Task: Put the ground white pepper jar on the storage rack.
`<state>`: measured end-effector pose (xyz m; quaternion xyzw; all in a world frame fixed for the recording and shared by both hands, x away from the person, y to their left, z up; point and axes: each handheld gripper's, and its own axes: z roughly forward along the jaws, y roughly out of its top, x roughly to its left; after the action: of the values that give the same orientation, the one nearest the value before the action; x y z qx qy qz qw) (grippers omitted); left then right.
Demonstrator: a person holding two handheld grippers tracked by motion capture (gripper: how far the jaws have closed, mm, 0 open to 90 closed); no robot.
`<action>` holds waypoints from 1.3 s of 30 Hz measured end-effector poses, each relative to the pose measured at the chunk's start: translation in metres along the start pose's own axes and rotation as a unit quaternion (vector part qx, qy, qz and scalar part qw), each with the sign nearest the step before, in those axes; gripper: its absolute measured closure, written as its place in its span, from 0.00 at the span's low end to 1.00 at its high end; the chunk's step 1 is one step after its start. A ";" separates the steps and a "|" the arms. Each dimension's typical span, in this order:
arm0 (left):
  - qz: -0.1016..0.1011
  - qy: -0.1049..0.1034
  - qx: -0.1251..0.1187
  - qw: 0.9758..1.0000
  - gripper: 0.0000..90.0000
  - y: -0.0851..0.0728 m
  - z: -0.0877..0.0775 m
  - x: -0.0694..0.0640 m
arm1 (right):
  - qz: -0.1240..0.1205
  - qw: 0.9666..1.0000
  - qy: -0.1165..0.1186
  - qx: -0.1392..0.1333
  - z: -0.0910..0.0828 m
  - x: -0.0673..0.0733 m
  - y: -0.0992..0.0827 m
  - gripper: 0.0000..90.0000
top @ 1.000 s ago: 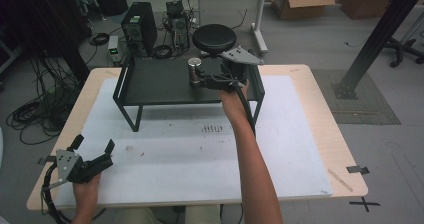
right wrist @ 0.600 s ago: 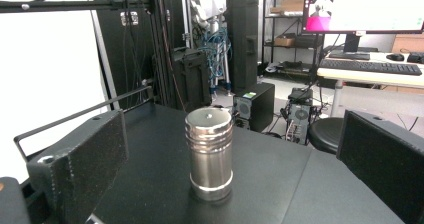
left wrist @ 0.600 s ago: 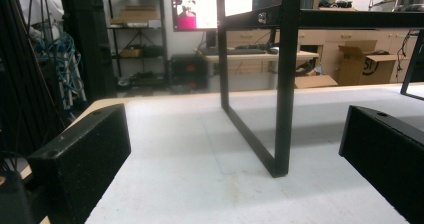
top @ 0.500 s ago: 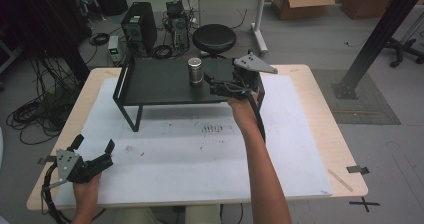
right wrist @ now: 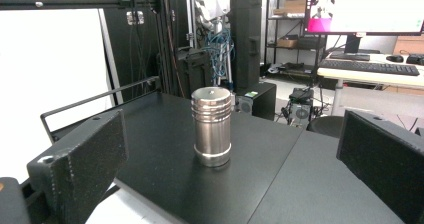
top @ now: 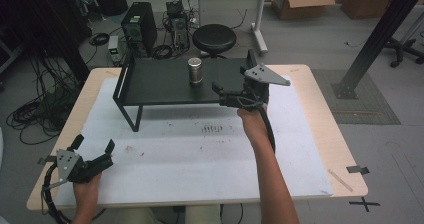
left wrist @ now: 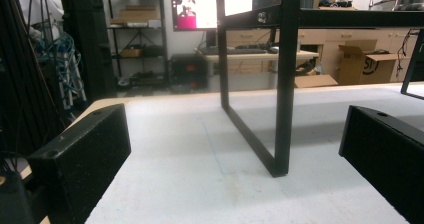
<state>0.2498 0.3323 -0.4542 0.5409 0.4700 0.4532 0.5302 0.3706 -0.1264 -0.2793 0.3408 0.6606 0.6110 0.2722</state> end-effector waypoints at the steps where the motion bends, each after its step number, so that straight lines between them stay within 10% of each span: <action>1: 0.000 0.000 0.000 1.000 0.01 0.000 0.000 0.000 | 0.000 1.000 0.002 -0.001 -0.002 0.000 -0.001 0.00; 39: 0.000 0.000 0.000 1.000 0.00 0.000 0.000 0.000 | 0.034 0.998 -0.053 -0.022 -0.082 -0.017 -0.107 0.00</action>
<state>0.2498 0.3321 -0.4542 0.5407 0.4699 0.4536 0.5303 0.3053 -0.1929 -0.3780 0.3888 0.6200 0.6150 0.2937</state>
